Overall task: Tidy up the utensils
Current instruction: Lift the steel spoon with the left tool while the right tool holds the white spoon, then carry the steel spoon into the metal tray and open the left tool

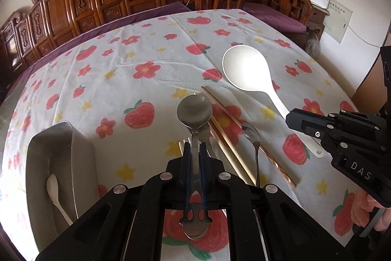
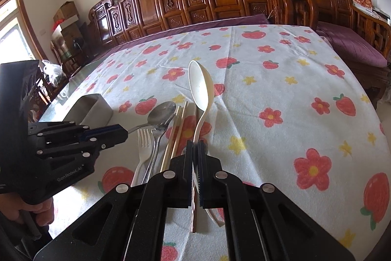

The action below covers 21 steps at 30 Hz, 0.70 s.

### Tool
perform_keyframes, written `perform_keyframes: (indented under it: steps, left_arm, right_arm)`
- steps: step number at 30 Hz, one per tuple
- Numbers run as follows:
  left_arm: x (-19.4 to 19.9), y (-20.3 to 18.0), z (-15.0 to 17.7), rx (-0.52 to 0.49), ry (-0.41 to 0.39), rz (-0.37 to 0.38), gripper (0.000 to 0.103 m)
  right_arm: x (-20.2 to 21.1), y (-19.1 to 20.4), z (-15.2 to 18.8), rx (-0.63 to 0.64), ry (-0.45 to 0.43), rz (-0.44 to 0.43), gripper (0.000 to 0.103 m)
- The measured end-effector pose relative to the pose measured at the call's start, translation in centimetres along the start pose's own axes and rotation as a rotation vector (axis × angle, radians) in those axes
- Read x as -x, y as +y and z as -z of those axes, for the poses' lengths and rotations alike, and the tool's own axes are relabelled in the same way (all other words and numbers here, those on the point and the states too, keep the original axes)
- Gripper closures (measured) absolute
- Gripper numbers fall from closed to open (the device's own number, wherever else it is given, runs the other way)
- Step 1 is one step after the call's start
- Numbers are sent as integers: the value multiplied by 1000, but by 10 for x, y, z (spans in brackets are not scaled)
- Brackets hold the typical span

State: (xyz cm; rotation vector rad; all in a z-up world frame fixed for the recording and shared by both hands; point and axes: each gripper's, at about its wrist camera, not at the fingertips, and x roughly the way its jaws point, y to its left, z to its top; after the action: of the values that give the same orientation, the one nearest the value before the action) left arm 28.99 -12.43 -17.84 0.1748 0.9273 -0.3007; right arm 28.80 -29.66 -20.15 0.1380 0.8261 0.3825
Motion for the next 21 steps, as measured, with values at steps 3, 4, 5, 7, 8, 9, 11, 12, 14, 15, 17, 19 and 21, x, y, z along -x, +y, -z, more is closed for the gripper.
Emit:
perform_keyframes:
  steps: [3,4,5,7,8,9,11,12,14,15,17,19,21]
  left_arm:
    - [6,3,-1,-3,-11,-5,97]
    - [8,3,-2,-5,-15,-7,97]
    - [11,4,-3,-5,-21,-9,97]
    - [18,6,-5,-2,-33,-10,97]
    - [21,7,-6,-2,-38,-10,97]
    - [25,8,-6,0,-45,-11,97]
    - [33,10,-6,1,-55,-15,97]
    - [37,12,-6,1,-60,-17,97]
    - [45,16,-5,4,-68,-23,97]
    - [49,18,-4,6,-73,-27,97]
    - [56,23,-1,15,-82,-32,97]
    - [65,30,2,22,-91,-43,97]
    - [73,36,5,31,-99,-53,97]
  right_arm:
    - [1,2,0,1,-1,-1,98]
    - [1,2,0,2,-2,-3,99]
    - [1,3,0,3,-3,-4,99]
    - [2,5,-1,8,-7,-8,99]
    - [3,6,-1,10,-8,-10,99]
    - [3,7,-2,12,-10,-12,99]
    - [5,11,-3,19,-16,-21,99]
    - [7,14,-3,24,-19,-25,99]
    - [9,20,-4,33,-24,-33,99]
    - [10,22,-4,38,-27,-38,99]
    - [12,29,-5,47,-32,-48,99]
    - [14,37,-5,54,-34,-60,99]
    - [16,46,-5,65,-40,-73,99]
